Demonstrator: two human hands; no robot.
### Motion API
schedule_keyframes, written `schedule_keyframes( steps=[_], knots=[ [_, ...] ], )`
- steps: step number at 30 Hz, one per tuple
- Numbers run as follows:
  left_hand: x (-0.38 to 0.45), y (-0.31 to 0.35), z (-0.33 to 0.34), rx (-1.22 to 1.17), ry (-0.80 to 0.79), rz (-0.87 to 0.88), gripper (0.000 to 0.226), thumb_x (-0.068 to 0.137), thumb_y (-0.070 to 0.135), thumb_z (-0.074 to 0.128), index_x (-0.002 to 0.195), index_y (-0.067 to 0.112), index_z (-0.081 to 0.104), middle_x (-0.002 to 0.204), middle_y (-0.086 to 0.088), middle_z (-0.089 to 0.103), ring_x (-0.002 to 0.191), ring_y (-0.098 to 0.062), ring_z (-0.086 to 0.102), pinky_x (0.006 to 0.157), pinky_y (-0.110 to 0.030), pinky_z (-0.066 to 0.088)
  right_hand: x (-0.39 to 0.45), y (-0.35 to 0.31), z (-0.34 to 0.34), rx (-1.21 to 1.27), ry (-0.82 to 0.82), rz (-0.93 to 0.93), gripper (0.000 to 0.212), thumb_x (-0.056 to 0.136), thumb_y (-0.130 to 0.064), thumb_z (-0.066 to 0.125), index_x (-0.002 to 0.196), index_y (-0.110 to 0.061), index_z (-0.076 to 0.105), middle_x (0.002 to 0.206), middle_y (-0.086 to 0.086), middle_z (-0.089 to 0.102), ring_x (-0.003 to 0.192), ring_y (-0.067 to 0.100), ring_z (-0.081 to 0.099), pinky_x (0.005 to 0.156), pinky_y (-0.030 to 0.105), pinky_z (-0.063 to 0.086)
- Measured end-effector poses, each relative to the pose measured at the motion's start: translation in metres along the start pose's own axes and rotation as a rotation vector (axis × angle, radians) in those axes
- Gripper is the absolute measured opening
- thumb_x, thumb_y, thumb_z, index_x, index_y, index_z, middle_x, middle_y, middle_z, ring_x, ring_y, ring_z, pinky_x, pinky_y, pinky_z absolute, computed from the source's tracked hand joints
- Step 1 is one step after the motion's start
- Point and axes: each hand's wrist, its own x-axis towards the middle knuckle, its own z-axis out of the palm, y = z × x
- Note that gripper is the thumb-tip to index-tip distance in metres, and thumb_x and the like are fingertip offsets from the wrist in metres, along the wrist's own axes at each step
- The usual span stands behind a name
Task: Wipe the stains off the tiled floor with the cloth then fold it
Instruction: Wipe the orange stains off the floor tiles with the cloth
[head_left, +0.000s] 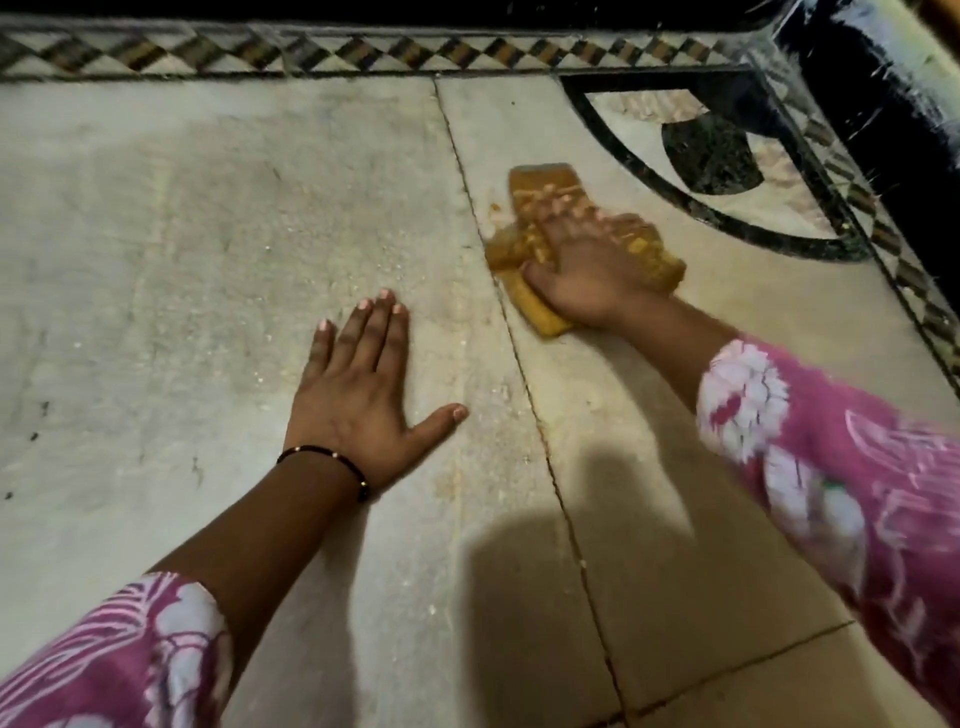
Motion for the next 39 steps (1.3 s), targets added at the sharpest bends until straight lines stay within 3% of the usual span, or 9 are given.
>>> schedule_keyframes(
  steps=[5,12,16,20,23,27,31,34,39],
  knots=[
    [0.000,-0.002,-0.003,-0.028,-0.016,0.009,0.101,0.078,0.081,0.014,0.151,0.013,-0.005,0.159,-0.003,-0.009,0.145,-0.017,-0.010,0.116,-0.041,-0.009,-0.073,0.013,0.014,-0.044,-0.003,-0.285,0.071,0.087,-0.049,0.026,0.151,-0.023,0.010,0.158,0.000,0.010,0.145,0.017,0.010,0.116,0.034,0.003],
    [0.002,-0.002,-0.003,-0.092,-0.003,-0.002,0.099,0.080,0.080,0.019,0.151,0.013,0.004,0.160,-0.002,-0.003,0.146,-0.015,-0.006,0.117,-0.042,-0.004,0.043,0.032,-0.015,0.035,0.148,0.210,0.064,0.097,-0.043,0.032,0.151,-0.015,0.013,0.158,0.013,0.007,0.144,0.029,0.008,0.117,0.040,0.006],
    [0.003,-0.002,-0.003,-0.093,-0.013,-0.005,0.099,0.080,0.078,0.025,0.151,0.012,0.010,0.160,-0.003,0.004,0.146,-0.017,0.000,0.117,-0.042,-0.001,0.052,-0.044,0.000,-0.030,0.065,-0.073,0.067,0.092,-0.046,0.025,0.151,-0.016,0.014,0.158,0.007,0.011,0.144,0.023,0.011,0.116,0.035,0.005],
    [0.003,-0.004,-0.002,-0.111,-0.017,-0.009,0.099,0.079,0.079,0.026,0.151,0.012,0.010,0.160,-0.003,0.004,0.146,-0.016,0.000,0.117,-0.042,-0.001,-0.027,-0.011,0.010,-0.080,0.045,-0.323,0.067,0.091,-0.051,0.023,0.151,-0.022,0.010,0.158,0.002,0.011,0.145,0.019,0.010,0.115,0.033,0.002],
    [0.005,-0.005,0.001,-0.121,-0.003,-0.003,0.100,0.079,0.079,0.025,0.152,0.013,0.006,0.160,-0.002,0.000,0.146,-0.015,-0.005,0.117,-0.042,-0.004,-0.011,0.033,-0.005,-0.050,0.053,-0.065,0.077,0.086,-0.062,0.021,0.151,-0.024,0.006,0.159,0.005,0.009,0.145,0.023,0.008,0.117,0.043,0.009],
    [0.004,-0.006,0.001,-0.109,-0.005,-0.004,0.100,0.079,0.080,0.024,0.151,0.013,0.006,0.160,-0.002,0.000,0.146,-0.016,-0.004,0.117,-0.042,-0.003,0.067,-0.013,-0.012,-0.021,0.052,0.159,0.072,0.094,-0.056,0.024,0.151,-0.018,0.002,0.159,0.007,-0.001,0.145,0.025,0.001,0.116,0.041,0.002],
    [0.004,-0.005,-0.002,-0.108,-0.018,-0.007,0.101,0.079,0.080,0.024,0.151,0.011,0.010,0.160,-0.004,0.005,0.146,-0.016,0.000,0.117,-0.043,0.000,0.048,-0.079,0.004,-0.086,0.037,-0.194,0.068,0.093,-0.049,0.025,0.151,-0.017,0.009,0.159,0.005,0.009,0.145,0.021,0.008,0.116,0.038,0.003],
    [0.005,-0.006,-0.004,-0.124,-0.024,0.000,0.101,0.079,0.080,0.025,0.151,0.012,0.011,0.159,-0.003,0.007,0.146,-0.016,0.002,0.117,-0.042,0.001,0.004,-0.034,0.006,-0.090,0.025,-0.364,0.070,0.089,-0.054,0.022,0.151,-0.025,0.009,0.158,-0.001,0.011,0.145,0.016,0.008,0.115,0.036,-0.001],
    [0.004,-0.008,-0.001,-0.149,0.003,0.000,0.101,0.078,0.080,0.024,0.152,0.015,0.002,0.159,0.001,-0.004,0.145,-0.012,-0.008,0.117,-0.040,-0.006,-0.005,0.026,-0.007,0.045,0.041,0.213,0.073,0.089,-0.058,0.019,0.151,-0.024,0.004,0.159,0.003,0.002,0.146,0.020,0.001,0.117,0.040,-0.001]
  ],
)
